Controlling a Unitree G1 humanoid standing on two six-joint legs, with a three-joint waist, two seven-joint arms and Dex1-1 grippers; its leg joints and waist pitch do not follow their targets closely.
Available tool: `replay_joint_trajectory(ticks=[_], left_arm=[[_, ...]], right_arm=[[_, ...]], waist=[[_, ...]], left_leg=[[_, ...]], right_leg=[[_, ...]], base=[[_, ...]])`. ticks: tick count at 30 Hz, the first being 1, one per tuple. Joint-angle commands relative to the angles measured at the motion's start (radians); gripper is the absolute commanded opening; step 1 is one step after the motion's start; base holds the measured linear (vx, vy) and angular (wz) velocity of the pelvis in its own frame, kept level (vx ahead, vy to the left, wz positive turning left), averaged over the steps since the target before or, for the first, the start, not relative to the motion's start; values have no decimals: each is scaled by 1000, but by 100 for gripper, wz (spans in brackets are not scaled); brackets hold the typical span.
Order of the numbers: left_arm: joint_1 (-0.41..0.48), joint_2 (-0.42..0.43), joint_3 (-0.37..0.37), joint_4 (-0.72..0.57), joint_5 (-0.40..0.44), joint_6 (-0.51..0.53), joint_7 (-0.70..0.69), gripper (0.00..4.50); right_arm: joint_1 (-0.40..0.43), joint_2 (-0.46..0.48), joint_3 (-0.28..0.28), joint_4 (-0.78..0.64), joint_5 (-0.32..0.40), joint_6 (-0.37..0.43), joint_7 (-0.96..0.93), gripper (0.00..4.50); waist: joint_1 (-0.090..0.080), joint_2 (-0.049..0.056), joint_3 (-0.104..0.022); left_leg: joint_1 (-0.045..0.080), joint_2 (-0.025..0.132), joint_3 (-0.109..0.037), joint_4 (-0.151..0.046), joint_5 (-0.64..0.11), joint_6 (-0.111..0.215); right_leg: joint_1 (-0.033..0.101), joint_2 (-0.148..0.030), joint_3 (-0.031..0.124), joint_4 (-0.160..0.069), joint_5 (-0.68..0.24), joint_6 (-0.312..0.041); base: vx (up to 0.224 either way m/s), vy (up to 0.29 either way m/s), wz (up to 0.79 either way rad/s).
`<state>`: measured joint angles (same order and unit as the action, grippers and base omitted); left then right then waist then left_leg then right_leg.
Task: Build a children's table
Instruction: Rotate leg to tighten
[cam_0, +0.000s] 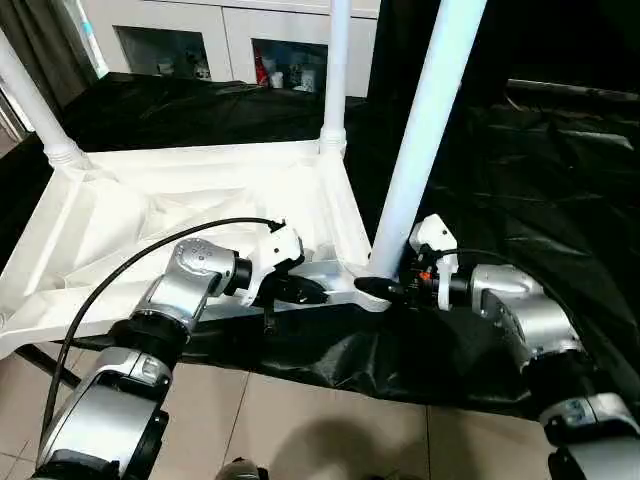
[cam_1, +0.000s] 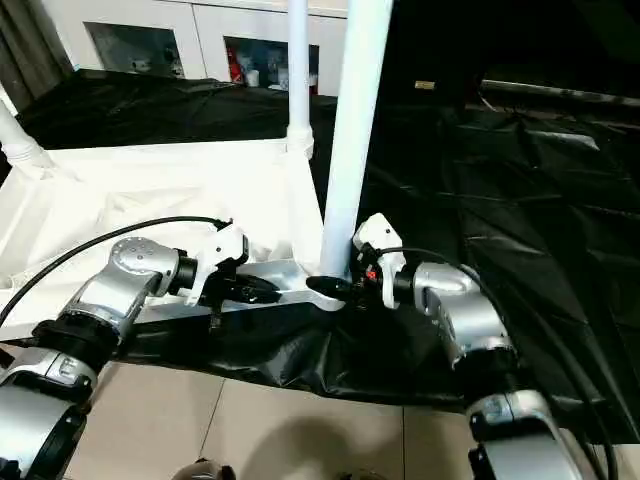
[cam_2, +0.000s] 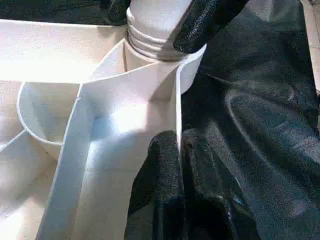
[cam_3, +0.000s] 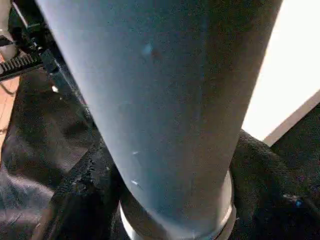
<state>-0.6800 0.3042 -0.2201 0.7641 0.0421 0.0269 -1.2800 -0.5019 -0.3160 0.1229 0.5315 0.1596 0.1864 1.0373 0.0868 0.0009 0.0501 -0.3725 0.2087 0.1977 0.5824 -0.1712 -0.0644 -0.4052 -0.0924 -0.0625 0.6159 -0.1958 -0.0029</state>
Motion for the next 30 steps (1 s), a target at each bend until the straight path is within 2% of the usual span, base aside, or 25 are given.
replay_joint_trajectory(ticks=[1, 3, 4, 5, 6, 7, 8, 9, 10, 11, 13, 15, 17, 19, 21, 22, 23, 24, 25, 26, 27, 28, 29, 30], left_arm=[[11, -20, 14, -5, -37, 11, 16, 0], [-1, -45, 26, 14, -32, 14, 77, 0], [-23, -79, 38, 48, -20, 13, 162, 0], [-35, -97, 42, 67, -12, 16, 210, 0], [-35, -97, 42, 67, -12, 16, 210, 0], [-48, -118, 44, 85, -4, 20, 256, 0], [-64, -149, 43, 107, 9, 31, 320, 0], [-66, -153, 43, 110, 11, 32, 328, 0], [-94, -235, 38, 143, 29, 63, 450, 0], [-94, -237, 38, 143, 29, 64, 452, 0], [-101, -303, 31, 148, 25, 84, 496, 0], [-101, -319, 26, 147, 23, 84, 494, 0], [-101, -331, 18, 147, 25, 75, 484, 0], [-98, -313, 12, 150, 33, 58, 459, 0], [-96, -299, 11, 153, 38, 50, 448, 0], [-93, -288, 8, 152, 43, 49, 435, 0], [-91, -283, 6, 150, 44, 49, 429, 0], [-82, -259, -2, 140, 48, 47, 396, 0], [-77, -244, -6, 134, 49, 51, 375, 0], [-76, -242, -7, 133, 49, 51, 373, 0], [-70, -213, -18, 124, 54, 54, 332, 0], [-66, -195, -25, 119, 57, 56, 305, 0], [-63, -176, -30, 115, 61, 57, 280, 0], [-57, -134, -42, 106, 67, 55, 217, 0]], right_arm=[[16, 18, 15, -10, 1, 7, -11, 261], [17, 46, -13, 14, -7, 13, -103, 261], [11, 83, -51, 50, -16, 22, -228, 261], [7, 105, -75, 66, -12, 37, -292, 261], [7, 105, -75, 66, -12, 37, -292, 260], [2, 132, -105, 80, -4, 58, -366, 260], [-8, 167, -142, 102, 1, 81, -477, 260], [-9, 171, -146, 105, 1, 84, -491, 260], [-26, 239, -183, 156, -24, 83, -709, 260], [-26, 241, -183, 157, -25, 83, -714, 259], [-36, 302, -180, 175, -37, 56, -789, 259], [-38, 320, -168, 167, -43, 60, -788, 259], [-39, 333, -147, 148, -61, 49, -777, 259], [-39, 314, -139, 131, -66, 15, -736, 315], [-42, 305, -141, 131, -61, 8, -719, 329], [-45, 295, -137, 135, -60, 2, -710, 332], [-46, 291, -135, 136, -61, -2, -705, 338], [-51, 269, -125, 139, -65, -16, -670, 338], [-53, 256, -122, 136, -62, -16, -641, 362], [-53, 254, -121, 136, -61, -16, -637, 362], [-55, 229, -119, 121, -49, -9, -569, 362], [-55, 212, -118, 111, -40, -3, -522, 362], [-54, 195, -113, 99, -33, 4, -473, 362], [-47, 145, -85, 71, -26, 0, -345, 362]], waist=[[4, -14, -67], [0, -12, -66], [-3, -11, -65], [-5, -4, -65], [-8, -7, -62], [-6, -3, -64], [-10, -2, -61], [-10, -2, -61], [-15, 0, -62], [-18, -1, -62], [-19, 0, -62], [-19, -2, -61], [-19, -3, -62], [-19, -1, -63], [-20, -1, -63], [-17, -9, -64], [-20, -9, -63], [-20, -14, -62], [-20, -14, -64], [-20, -15, -63], [-21, -18, -63], [-20, -17, -64], [-22, -21, -65], [-21, -17, -66]], left_leg=[[9, 23, -7, -56, -134, 72], [13, 24, -7, -58, -152, 61], [13, 22, -8, -59, -166, 51], [19, 21, -8, -61, -184, 34], [18, 20, -7, -62, -196, 27], [19, 20, -11, -64, -206, 15], [21, 21, -10, -67, -215, 4], [21, 21, -10, -67, -215, 4], [23, 20, -12, -69, -227, -16], [24, 19, -13, -71, -237, -27], [24, 16, -12, -68, -244, -13], [23, 15, -11, -68, -245, -8], [20, 13, -12, -68, -243, 14], [20, 15, -13, -69, -244, 16], [18, 15, -14, -70, -239, 17], [15, 16, -13, -69, -224, 29], [14, 15, -13, -69, -221, 32], [14, 15, -12, -69, -220, 34], [12, 15, -13, -68, -217, 38], [12, 15, -12, -67, -213, 43], [12, 15, -11, -67, -216, 47], [11, 17, -13, -67, -211, 56], [7, 16, -12, -66, -188, 62], [7, 18, -11, -64, -170, 69]], right_leg=[[54, -50, 39, -60, -76, -249], [50, -49, 40, -63, -87, -251], [51, -49, 40, -67, -113, -245], [47, -49, 41, -72, -142, -242], [46, -48, 42, -75, -157, -239], [49, -50, 42, -75, -180, -231], [46, -48, 43, -79, -190, -222], [46, -48, 43, -79, -190, -222], [46, -47, 44, -80, -203, -214], [45, -48, 43, -83, -217, -208], [45, -48, 45, -88, -219, -200], [45, -47, 45, -91, -223, -196], [47, -47, 45, -94, -244, -178], [47, -48, 45, -94, -250, -173], [48, -46, 44, -93, -240, -173], [49, -49, 44, -90, -227, -176], [49, -48, 44, -90, -222, -178], [49, -49, 43, -91, -225, -178], [51, -50, 43, -89, -226, -179], [51, -50, 43, -89, -223, -181], [50, -50, 43, -90, -225, -181], [53, -52, 43, -88, -217, -187], [56, -52, 43, -84, -189, -195], [56, -50, 43, -79, -148, -208]], base=[[0, 0, 0], [0, 0, 0], [0, 0, 0], [0, 0, 0], [0, 0, 0], [0, 0, 0], [0, 0, 0], [0, 0, 0], [0, 0, 0], [0, 0, 0], [0, 0, 0], [0, 0, 0], [0, 0, 0], [0, 0, 0], [0, 0, 0], [0, 0, 0], [0, 0, 0], [0, 0, 0], [0, 0, 0], [0, 0, 0], [0, 0, 0], [0, 0, 0], [0, 0, 0], [0, 0, 0]])
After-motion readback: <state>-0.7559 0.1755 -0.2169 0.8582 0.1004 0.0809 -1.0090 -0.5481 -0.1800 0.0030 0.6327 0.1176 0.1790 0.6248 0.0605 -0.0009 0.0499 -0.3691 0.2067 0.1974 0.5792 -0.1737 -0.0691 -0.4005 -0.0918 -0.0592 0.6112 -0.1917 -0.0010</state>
